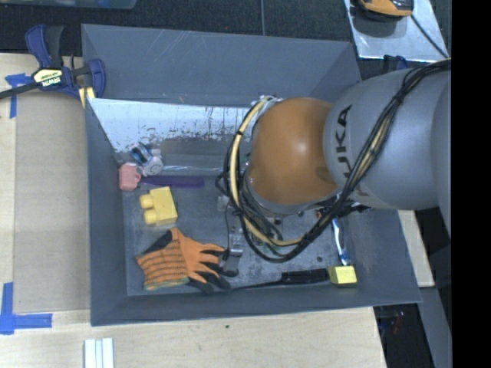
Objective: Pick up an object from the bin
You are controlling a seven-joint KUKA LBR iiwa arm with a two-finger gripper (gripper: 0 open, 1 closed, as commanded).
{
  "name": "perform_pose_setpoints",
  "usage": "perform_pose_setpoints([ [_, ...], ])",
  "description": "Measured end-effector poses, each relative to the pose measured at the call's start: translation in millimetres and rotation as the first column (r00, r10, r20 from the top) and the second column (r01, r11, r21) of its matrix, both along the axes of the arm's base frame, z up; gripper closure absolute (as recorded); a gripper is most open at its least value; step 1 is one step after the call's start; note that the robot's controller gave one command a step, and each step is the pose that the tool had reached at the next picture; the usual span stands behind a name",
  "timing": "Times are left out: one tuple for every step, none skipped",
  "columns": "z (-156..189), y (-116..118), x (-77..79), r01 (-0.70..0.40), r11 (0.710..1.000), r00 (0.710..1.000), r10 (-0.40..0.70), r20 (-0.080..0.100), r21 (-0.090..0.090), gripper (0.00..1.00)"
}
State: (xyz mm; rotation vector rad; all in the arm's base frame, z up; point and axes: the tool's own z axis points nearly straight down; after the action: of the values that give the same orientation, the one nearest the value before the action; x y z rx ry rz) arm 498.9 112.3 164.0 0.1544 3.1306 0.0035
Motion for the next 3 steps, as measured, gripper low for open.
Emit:
perform_pose_setpoints([
  [-9, 33, 0.2, -0.232, 0.973, 0.973, 0.232, 0.003, -0.003, 0.0],
  [-35, 55, -13.0, -0.18, 0.984, 0.984, 0.18, -0.003, -0.002, 0.0],
  [-96, 56, -8.9, -0.389, 0.921, 0.921, 0.389, 0.008, -0.005, 0.0],
])
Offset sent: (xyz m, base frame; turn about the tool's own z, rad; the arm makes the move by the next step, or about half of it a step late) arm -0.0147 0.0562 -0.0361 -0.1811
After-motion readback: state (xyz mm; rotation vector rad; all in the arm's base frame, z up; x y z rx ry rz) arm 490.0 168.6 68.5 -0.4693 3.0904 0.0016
